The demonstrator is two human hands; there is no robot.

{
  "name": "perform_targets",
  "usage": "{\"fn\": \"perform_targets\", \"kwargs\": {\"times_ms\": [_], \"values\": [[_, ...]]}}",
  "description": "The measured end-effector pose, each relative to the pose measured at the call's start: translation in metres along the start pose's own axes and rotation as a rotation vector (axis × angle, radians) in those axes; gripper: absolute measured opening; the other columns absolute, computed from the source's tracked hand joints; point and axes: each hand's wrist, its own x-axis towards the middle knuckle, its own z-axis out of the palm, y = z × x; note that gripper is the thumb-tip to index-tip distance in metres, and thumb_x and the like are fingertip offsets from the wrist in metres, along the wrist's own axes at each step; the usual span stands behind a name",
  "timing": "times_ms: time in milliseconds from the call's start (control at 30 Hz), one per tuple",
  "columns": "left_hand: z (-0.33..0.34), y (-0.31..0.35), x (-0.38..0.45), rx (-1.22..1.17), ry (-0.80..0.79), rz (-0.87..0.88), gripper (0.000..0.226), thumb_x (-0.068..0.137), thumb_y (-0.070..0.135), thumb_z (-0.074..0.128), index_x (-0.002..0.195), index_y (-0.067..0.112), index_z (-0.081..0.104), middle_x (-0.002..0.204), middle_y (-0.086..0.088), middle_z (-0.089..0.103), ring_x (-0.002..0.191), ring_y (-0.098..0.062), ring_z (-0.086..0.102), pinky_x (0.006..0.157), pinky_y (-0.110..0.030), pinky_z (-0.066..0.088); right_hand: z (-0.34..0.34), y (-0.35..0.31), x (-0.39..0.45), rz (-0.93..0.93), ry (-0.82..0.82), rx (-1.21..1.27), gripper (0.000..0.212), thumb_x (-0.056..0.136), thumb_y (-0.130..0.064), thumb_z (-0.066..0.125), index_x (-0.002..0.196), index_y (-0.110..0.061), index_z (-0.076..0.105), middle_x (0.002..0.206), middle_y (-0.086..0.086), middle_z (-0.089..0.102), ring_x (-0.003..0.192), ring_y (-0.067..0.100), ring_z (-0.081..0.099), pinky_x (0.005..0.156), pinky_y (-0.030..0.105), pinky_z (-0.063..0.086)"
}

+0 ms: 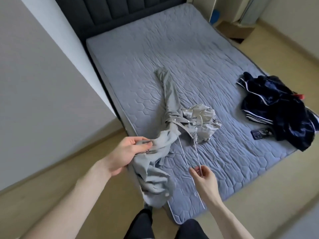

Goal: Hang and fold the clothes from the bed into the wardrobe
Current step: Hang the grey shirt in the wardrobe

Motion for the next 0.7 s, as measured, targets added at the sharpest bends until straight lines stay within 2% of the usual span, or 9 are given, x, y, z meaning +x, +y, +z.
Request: {"fn": "perform_targets", "kwargs": {"times_ms": [67, 167, 300, 433, 500, 567, 633, 700], "values": [[0.019, 0.024, -0.034, 0.015, 0.030, 0.103, 0.026, 0.093, 0.022, 0.072, 0.108, 0.001, 0.074, 0.112, -0.023, 0.074, 0.094, -0.027, 0.070, 0.079, -0.028, 0.057, -0.006, 0.002, -0.005, -0.040, 0.001, -0.070, 0.034, 0.088, -0.030, 0.078, 0.079, -0.018, 0.048, 0.065, -0.009, 0.051, 0.050, 0.005, 0.039, 0.050, 0.019, 0.034], [0.047, 0.046, -0.087, 0.046, 0.125, 0.255, 0.017, 0.090, 0.022, 0.072, 0.098, 0.007, 0.076, 0.101, -0.016, 0.075, 0.089, -0.022, 0.070, 0.079, -0.024, 0.056, -0.019, 0.005, -0.006, -0.103, -0.046, -0.248, 0.034, 0.084, -0.035, 0.080, 0.092, -0.025, 0.048, 0.079, -0.002, 0.059, 0.060, 0.013, 0.048, 0.057, 0.032, 0.037], [0.075, 0.060, -0.157, 0.057, 0.238, 0.455, 0.018, 0.088, 0.027, 0.075, 0.095, 0.011, 0.076, 0.095, -0.010, 0.075, 0.087, -0.019, 0.072, 0.076, -0.022, 0.056, -0.030, -0.015, 0.001, -0.274, -0.109, -0.331, 0.044, 0.081, -0.032, 0.083, 0.110, -0.025, 0.051, 0.091, -0.001, 0.061, 0.078, 0.021, 0.060, 0.070, 0.036, 0.047], [0.087, 0.069, -0.213, 0.010, 0.344, 0.603, 0.010, 0.084, 0.029, 0.075, 0.088, 0.020, 0.078, 0.086, -0.001, 0.076, 0.079, -0.014, 0.073, 0.070, -0.022, 0.057, -0.020, -0.042, -0.007, -0.379, -0.157, -0.309, 0.045, 0.084, -0.035, 0.080, 0.117, -0.024, 0.052, 0.099, -0.007, 0.060, 0.085, 0.013, 0.062, 0.075, 0.034, 0.046], [0.091, 0.067, -0.239, -0.034, 0.382, 0.670, 0.010, 0.084, 0.028, 0.076, 0.089, 0.020, 0.079, 0.088, -0.002, 0.077, 0.080, -0.015, 0.074, 0.071, -0.025, 0.058, -0.007, -0.059, -0.019, -0.314, -0.247, -0.221, 0.036, 0.087, -0.043, 0.073, 0.107, -0.020, 0.055, 0.103, 0.000, 0.066, 0.082, 0.013, 0.062, 0.076, 0.029, 0.044], [0.100, 0.057, -0.263, -0.004, 0.383, 0.717, 0.013, 0.087, 0.030, 0.077, 0.092, 0.019, 0.079, 0.091, -0.002, 0.077, 0.083, -0.015, 0.074, 0.073, -0.025, 0.058, 0.008, -0.080, -0.039, -0.139, -0.385, 0.005, 0.042, 0.088, -0.055, 0.068, 0.090, -0.014, 0.057, 0.096, 0.002, 0.071, 0.084, 0.016, 0.067, 0.075, 0.032, 0.052], [0.114, 0.041, -0.274, 0.098, 0.324, 0.693, 0.018, 0.090, 0.032, 0.077, 0.097, 0.016, 0.077, 0.093, -0.003, 0.077, 0.086, -0.015, 0.073, 0.075, -0.023, 0.056, 0.020, -0.092, -0.053, 0.059, -0.519, 0.194, 0.052, 0.088, -0.064, 0.068, 0.098, -0.013, 0.065, 0.101, 0.001, 0.075, 0.091, 0.020, 0.075, 0.077, 0.038, 0.063], [0.130, 0.020, -0.277, 0.211, 0.243, 0.647, 0.014, 0.094, 0.028, 0.073, 0.099, 0.015, 0.077, 0.095, -0.001, 0.077, 0.088, -0.013, 0.071, 0.077, -0.022, 0.054, 0.027, -0.104, -0.064, 0.150, -0.615, 0.248, 0.062, 0.082, -0.072, 0.068, 0.108, -0.016, 0.067, 0.109, 0.006, 0.074, 0.092, 0.027, 0.077, 0.072, 0.042, 0.065]]}}
